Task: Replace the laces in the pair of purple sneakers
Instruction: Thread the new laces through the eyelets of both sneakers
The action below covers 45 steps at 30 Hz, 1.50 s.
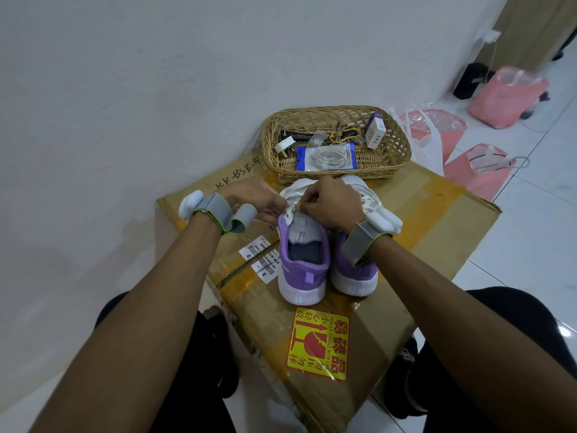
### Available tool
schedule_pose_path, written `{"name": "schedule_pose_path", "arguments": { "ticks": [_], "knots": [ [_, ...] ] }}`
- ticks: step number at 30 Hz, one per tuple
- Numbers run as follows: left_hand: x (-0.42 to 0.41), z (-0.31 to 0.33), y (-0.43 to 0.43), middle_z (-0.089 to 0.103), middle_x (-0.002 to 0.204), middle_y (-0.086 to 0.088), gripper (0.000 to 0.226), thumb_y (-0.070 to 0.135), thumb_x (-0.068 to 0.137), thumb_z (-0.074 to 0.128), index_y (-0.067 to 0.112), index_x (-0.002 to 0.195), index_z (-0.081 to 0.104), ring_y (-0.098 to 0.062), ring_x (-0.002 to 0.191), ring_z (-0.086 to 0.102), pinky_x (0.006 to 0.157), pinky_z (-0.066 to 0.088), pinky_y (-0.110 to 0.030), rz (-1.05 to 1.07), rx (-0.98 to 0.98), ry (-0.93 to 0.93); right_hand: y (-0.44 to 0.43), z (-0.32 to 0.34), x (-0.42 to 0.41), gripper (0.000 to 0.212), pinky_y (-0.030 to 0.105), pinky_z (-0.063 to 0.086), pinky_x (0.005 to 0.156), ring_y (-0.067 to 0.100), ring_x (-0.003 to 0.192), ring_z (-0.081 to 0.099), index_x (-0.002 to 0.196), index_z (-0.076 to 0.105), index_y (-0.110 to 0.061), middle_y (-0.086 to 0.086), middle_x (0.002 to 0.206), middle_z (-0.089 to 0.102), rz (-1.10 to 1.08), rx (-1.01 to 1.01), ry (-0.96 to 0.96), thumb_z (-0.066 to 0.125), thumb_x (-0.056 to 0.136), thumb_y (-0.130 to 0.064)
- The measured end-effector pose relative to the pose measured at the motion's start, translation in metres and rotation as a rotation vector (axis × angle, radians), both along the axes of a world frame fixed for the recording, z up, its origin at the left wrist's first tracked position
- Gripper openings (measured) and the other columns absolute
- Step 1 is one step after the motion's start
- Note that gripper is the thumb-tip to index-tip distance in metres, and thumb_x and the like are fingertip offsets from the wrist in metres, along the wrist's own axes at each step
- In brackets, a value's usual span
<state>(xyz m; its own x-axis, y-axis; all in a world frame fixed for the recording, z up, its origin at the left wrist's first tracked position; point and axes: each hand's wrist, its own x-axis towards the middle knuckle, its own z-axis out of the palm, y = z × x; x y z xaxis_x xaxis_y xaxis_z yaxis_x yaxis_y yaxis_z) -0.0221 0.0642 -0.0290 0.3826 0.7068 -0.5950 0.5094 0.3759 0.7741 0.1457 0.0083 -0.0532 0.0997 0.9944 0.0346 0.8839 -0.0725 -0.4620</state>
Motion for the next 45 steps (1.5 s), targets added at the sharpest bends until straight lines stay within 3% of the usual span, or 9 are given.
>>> {"name": "schedule_pose_path", "arguments": {
  "ticks": [11, 13, 16, 18, 22, 29, 33, 38, 45],
  "knots": [
    [-0.005, -0.011, 0.006, 0.073, 0.093, -0.02, 0.009, 0.002, 0.096, 0.063, -0.002, 0.095, 0.071, -0.02, 0.072, 0.073, 0.065, 0.063, -0.033, -0.023, 0.153, 0.08, 0.0, 0.01, 0.007, 0.018, 0.027, 0.044, 0.067, 0.018, 0.086, 0.063, 0.088, 0.077, -0.033, -0.005, 0.091, 0.071, 0.116, -0.09, -0.012, 0.077, 0.073, -0.044],
    [-0.01, -0.003, 0.015, 0.073, 0.101, -0.02, 0.014, 0.004, 0.098, 0.057, -0.002, 0.099, 0.07, -0.028, 0.088, 0.07, 0.08, 0.058, -0.038, 0.128, 0.298, 0.136, 0.001, 0.013, 0.012, 0.019, 0.027, 0.044, 0.065, 0.018, 0.085, 0.064, 0.087, 0.075, -0.032, -0.008, 0.089, 0.07, 0.135, -0.078, -0.049, 0.078, 0.071, -0.043],
    [-0.015, 0.009, 0.027, 0.061, 0.06, -0.012, 0.023, -0.002, 0.1, 0.039, -0.001, 0.082, 0.055, -0.024, 0.057, 0.058, 0.057, 0.056, -0.035, 0.534, 0.422, -0.157, 0.001, 0.014, 0.014, 0.016, 0.027, 0.044, 0.063, 0.017, 0.085, 0.064, 0.083, 0.072, -0.034, -0.01, 0.087, 0.069, 0.151, -0.065, -0.05, 0.076, 0.069, -0.039],
    [-0.014, 0.006, 0.024, 0.049, 0.066, -0.007, 0.008, 0.003, 0.099, 0.045, 0.003, 0.095, 0.052, -0.015, 0.05, 0.043, 0.044, 0.041, -0.024, 0.364, 0.425, -0.142, 0.001, 0.014, 0.014, 0.015, 0.027, 0.042, 0.063, 0.017, 0.085, 0.064, 0.082, 0.071, -0.034, -0.011, 0.086, 0.068, 0.156, -0.061, -0.047, 0.076, 0.068, -0.038],
    [-0.018, -0.007, 0.014, 0.069, 0.092, 0.005, 0.019, 0.036, 0.089, 0.073, 0.021, 0.102, 0.076, -0.012, 0.079, 0.057, 0.07, 0.046, -0.03, -0.488, 0.521, 0.339, 0.003, 0.013, 0.016, 0.013, 0.028, 0.044, 0.063, 0.019, 0.084, 0.063, 0.079, 0.068, -0.035, -0.009, 0.088, 0.067, 0.157, -0.043, -0.063, 0.071, 0.068, -0.03],
    [-0.048, -0.029, 0.045, 0.071, 0.107, -0.014, 0.022, 0.025, 0.09, 0.072, 0.011, 0.106, 0.076, -0.035, 0.096, 0.063, 0.087, 0.053, -0.043, -0.025, 0.788, 0.863, 0.002, 0.011, 0.02, 0.021, 0.031, 0.053, 0.068, 0.015, 0.084, 0.063, 0.086, 0.071, -0.031, -0.01, 0.088, 0.07, 0.151, -0.005, -0.048, 0.069, 0.066, -0.028],
    [-0.022, -0.012, 0.024, 0.06, 0.122, 0.002, 0.057, 0.031, 0.08, 0.081, 0.035, 0.133, 0.06, -0.022, 0.111, 0.057, 0.095, 0.046, -0.036, -0.393, 0.593, 0.529, 0.005, 0.008, 0.018, 0.024, 0.031, 0.051, 0.065, 0.014, 0.082, 0.061, 0.087, 0.066, -0.032, -0.012, 0.085, 0.067, 0.165, -0.012, -0.005, 0.067, 0.064, -0.025],
    [-0.026, -0.004, 0.019, 0.074, 0.081, 0.008, 0.016, 0.039, 0.086, 0.076, 0.028, 0.097, 0.08, -0.005, 0.072, 0.06, 0.072, 0.046, -0.026, -0.493, 0.491, 0.28, 0.004, 0.006, 0.018, 0.026, 0.028, 0.045, 0.061, 0.011, 0.08, 0.06, 0.088, 0.063, -0.033, -0.013, 0.081, 0.065, 0.179, 0.006, 0.033, 0.067, 0.065, -0.023],
    [-0.045, -0.03, 0.044, 0.068, 0.093, -0.014, 0.029, 0.03, 0.095, 0.066, 0.001, 0.098, 0.067, -0.027, 0.071, 0.061, 0.061, 0.048, -0.035, -0.244, 0.632, 0.997, 0.005, 0.006, 0.018, 0.027, 0.027, 0.048, 0.064, 0.006, 0.081, 0.06, 0.09, 0.063, -0.033, -0.016, 0.081, 0.067, 0.207, -0.011, 0.059, 0.071, 0.065, -0.026]
  ]
}}
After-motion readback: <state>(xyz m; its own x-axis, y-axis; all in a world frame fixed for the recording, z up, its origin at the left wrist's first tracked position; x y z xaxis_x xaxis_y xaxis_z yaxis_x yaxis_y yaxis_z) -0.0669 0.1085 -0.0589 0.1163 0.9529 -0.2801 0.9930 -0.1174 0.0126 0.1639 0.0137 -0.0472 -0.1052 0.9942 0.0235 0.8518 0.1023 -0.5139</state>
